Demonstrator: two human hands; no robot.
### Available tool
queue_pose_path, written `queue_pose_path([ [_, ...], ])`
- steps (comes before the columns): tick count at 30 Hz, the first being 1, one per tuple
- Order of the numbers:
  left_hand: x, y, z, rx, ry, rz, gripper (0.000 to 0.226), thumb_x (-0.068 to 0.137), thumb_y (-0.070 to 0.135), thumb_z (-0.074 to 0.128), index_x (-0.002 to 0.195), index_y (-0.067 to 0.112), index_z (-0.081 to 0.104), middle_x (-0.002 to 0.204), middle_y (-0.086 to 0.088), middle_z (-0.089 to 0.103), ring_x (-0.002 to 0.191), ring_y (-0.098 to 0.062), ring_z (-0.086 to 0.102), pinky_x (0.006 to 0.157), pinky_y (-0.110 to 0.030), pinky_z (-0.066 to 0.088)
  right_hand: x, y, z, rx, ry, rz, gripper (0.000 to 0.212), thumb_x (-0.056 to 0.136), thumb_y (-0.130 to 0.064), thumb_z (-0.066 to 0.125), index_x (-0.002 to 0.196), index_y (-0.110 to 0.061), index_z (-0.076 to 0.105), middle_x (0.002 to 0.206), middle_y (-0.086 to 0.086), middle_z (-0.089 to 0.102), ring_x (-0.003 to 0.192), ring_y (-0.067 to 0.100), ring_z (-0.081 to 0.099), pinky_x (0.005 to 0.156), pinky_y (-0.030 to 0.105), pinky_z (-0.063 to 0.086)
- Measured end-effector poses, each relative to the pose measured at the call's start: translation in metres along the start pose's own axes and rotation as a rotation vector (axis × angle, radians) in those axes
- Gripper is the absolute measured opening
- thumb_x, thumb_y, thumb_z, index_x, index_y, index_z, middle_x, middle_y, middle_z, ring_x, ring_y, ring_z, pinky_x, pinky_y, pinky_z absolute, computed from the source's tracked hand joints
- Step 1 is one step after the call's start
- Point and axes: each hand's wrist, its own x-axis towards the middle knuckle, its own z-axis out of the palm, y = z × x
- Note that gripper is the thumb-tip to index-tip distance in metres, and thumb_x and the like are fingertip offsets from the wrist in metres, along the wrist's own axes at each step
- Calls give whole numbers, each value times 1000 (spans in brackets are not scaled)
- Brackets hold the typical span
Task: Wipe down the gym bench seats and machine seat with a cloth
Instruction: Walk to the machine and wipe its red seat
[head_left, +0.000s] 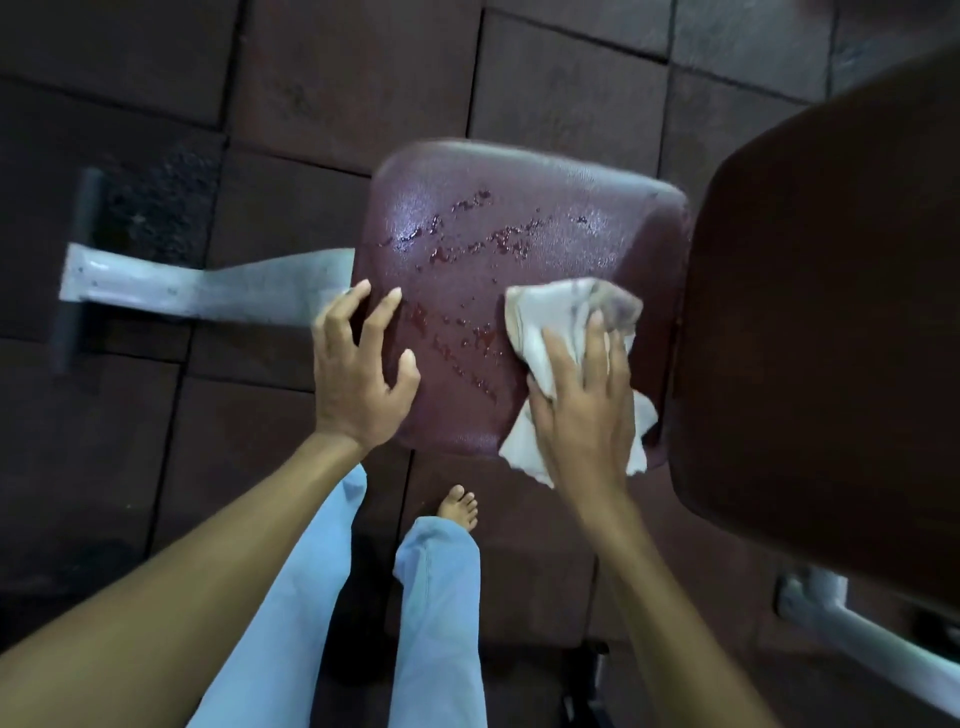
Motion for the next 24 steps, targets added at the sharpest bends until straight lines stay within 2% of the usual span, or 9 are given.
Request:
queue_pose_path([
  [4, -1, -4, 2, 13, -6, 19, 56, 80, 27, 53, 134, 13, 49, 137, -12, 34, 126, -33, 33, 112, -41, 26, 0, 20, -6, -6, -43, 60, 48, 91, -47, 44, 132, -23, 53, 152, 17, 33, 135, 38, 34, 102, 47, 41],
  [7, -2, -6, 4, 24, 4, 26, 56, 80, 28, 53, 135, 15, 48, 137, -9, 32, 125, -34, 34, 112, -38, 24, 53, 8, -7, 54, -30, 197, 53, 94, -48, 47, 140, -22, 45, 155, 19, 25, 139, 40, 27, 108, 48, 31],
  [10, -3, -6, 3, 34, 10, 27, 57, 80, 29, 54, 135, 16, 47, 137, -8, 32, 124, -32, 34, 113, -32, 20, 94, -17, -7, 53, -62, 339, 63, 91, -58, 46, 146, -31, 34, 159, 14, 17, 144, 34, 16, 113, 47, 21],
  [14, -1, -5, 3, 36, 3, 22, 58, 80, 29, 55, 135, 16, 47, 137, -8, 33, 123, -33, 36, 113, -30, 20, 87, -12, -11, -30, -49, 317, 65, 85, -69, 45, 142, -37, 39, 158, 12, 21, 144, 31, 19, 115, 48, 17],
  [17, -1, -5, 5, 39, 9, 28, 58, 80, 30, 55, 136, 16, 47, 136, -7, 33, 122, -32, 35, 113, -31, 21, 87, 3, -13, -58, -39, 255, 70, 84, -71, 45, 144, -37, 36, 160, 14, 12, 147, 33, 9, 118, 46, 11],
  [20, -2, -5, 6, 38, 14, 27, 58, 80, 29, 54, 136, 16, 47, 137, -8, 33, 124, -31, 34, 112, -32, 22, 96, 1, -8, 19, -81, 244, 74, 84, -73, 42, 148, -38, 28, 161, 12, 5, 148, 33, 2, 118, 44, 18],
  [22, -3, -5, 7, 37, 10, 20, 58, 80, 29, 53, 136, 15, 47, 136, -9, 34, 126, -31, 33, 112, -35, 23, 88, -4, -4, 28, -52, 231, 65, 88, -68, 40, 146, -39, 33, 161, 10, 11, 147, 35, 8, 113, 45, 29],
  [24, -3, -4, 6, 48, 9, 25, 58, 80, 29, 53, 136, 14, 47, 136, -12, 36, 126, -32, 34, 111, -37, 24, 71, -7, -2, 35, -7, 182, 53, 93, -54, 43, 143, -35, 40, 159, 12, 20, 144, 38, 17, 107, 46, 38],
])
